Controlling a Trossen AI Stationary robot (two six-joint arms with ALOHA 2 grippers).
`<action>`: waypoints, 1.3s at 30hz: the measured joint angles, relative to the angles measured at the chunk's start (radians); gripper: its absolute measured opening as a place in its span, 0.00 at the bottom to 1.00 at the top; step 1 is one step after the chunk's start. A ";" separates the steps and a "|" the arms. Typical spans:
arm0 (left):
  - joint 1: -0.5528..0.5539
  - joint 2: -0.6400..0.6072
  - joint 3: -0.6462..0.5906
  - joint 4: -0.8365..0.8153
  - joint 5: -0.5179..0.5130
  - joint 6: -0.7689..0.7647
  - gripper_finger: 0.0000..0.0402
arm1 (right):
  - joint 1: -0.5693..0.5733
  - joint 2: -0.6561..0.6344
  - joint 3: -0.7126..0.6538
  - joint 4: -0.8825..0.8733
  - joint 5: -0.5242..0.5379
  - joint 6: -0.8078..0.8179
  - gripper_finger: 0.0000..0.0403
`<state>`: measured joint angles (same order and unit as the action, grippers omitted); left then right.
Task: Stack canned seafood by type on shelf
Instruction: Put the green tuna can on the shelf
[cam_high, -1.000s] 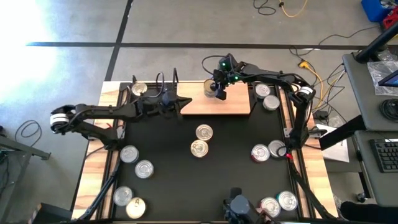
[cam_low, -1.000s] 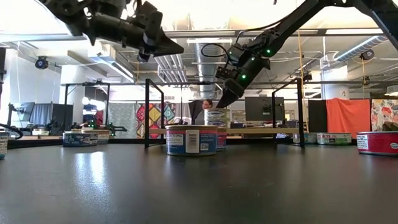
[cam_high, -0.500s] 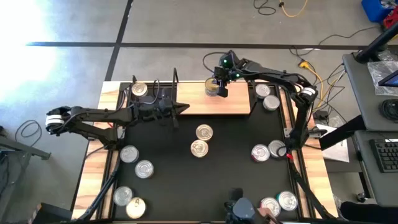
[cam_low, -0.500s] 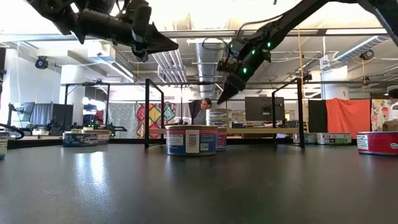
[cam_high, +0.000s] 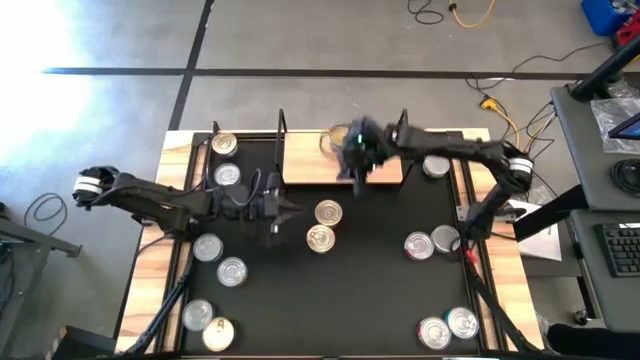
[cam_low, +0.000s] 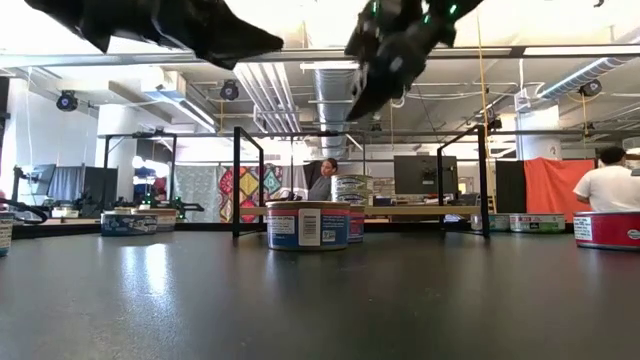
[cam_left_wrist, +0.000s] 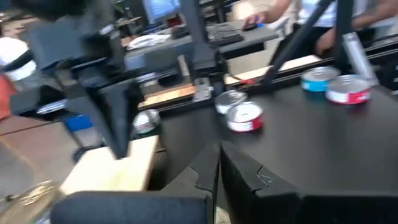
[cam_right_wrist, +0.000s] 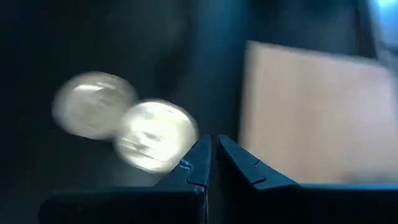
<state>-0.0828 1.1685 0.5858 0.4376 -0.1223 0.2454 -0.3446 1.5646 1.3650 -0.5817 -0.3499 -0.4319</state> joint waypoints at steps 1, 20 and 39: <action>-0.019 -0.005 0.000 -0.008 0.000 -0.007 0.00 | 0.049 -0.013 -0.017 0.016 0.029 0.027 0.04; -0.430 0.031 -0.265 0.374 -0.029 -0.208 0.00 | 0.720 -0.026 -0.107 -0.513 0.560 1.026 0.04; -0.560 0.505 -0.175 0.508 -0.122 -0.510 0.04 | 0.724 -0.046 -0.448 -0.758 0.324 1.447 0.04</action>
<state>-0.6426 1.6737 0.4111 0.9451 -0.2441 -0.2646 0.3798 1.5185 0.9166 -1.3396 -0.0258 1.0153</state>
